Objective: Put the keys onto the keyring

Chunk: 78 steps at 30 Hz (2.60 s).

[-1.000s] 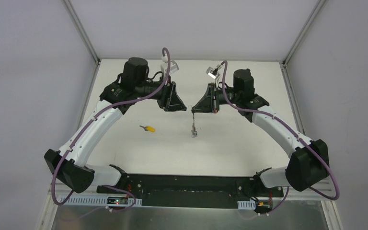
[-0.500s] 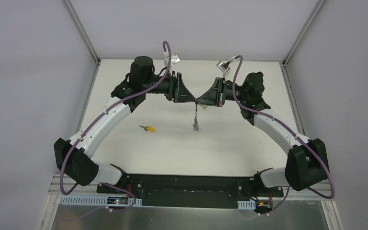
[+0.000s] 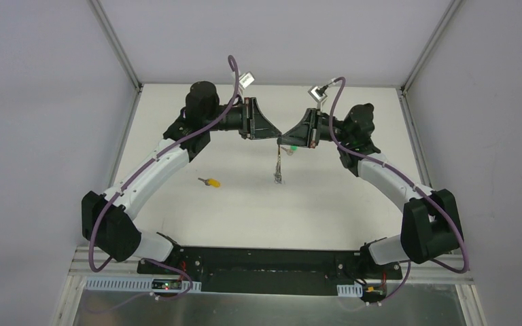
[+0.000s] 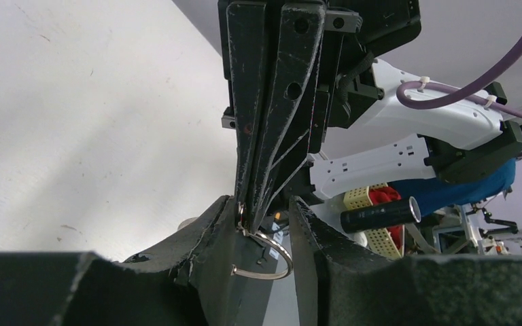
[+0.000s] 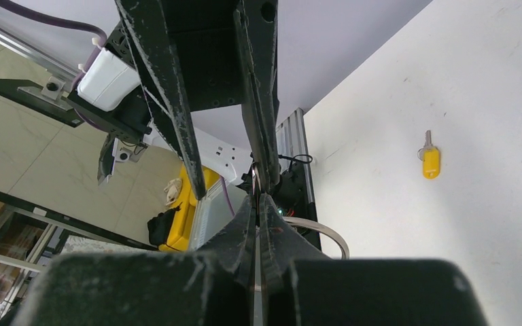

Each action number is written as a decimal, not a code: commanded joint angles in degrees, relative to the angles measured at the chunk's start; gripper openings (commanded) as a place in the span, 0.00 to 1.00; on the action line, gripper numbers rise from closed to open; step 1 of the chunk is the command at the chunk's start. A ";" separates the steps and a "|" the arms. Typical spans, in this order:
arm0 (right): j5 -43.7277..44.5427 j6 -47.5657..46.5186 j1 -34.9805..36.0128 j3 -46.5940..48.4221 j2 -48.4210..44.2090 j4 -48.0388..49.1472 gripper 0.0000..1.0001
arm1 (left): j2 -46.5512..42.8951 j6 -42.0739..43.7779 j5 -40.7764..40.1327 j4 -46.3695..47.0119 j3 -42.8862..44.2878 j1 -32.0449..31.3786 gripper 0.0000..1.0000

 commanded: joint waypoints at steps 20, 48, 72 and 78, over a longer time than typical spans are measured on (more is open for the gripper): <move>1.30 3.46 -1.64 -1.35 -1.12 7.33 0.00 | -0.69 -1.99 0.88 5.40 -2.00 0.49 0.15; 1.31 1.01 -1.54 -2.58 -1.51 6.87 0.06 | 1.19 0.16 1.66 3.53 -0.53 0.53 0.00; 3.33 -24.33 -4.49 -0.35 -7.86 -20.01 0.45 | -5.45 24.30 1.02 -17.23 0.41 0.55 0.00; 6.70 -35.88 -4.96 0.91 -9.87 -32.11 0.54 | -7.97 32.78 -2.38 -28.79 2.18 0.49 0.00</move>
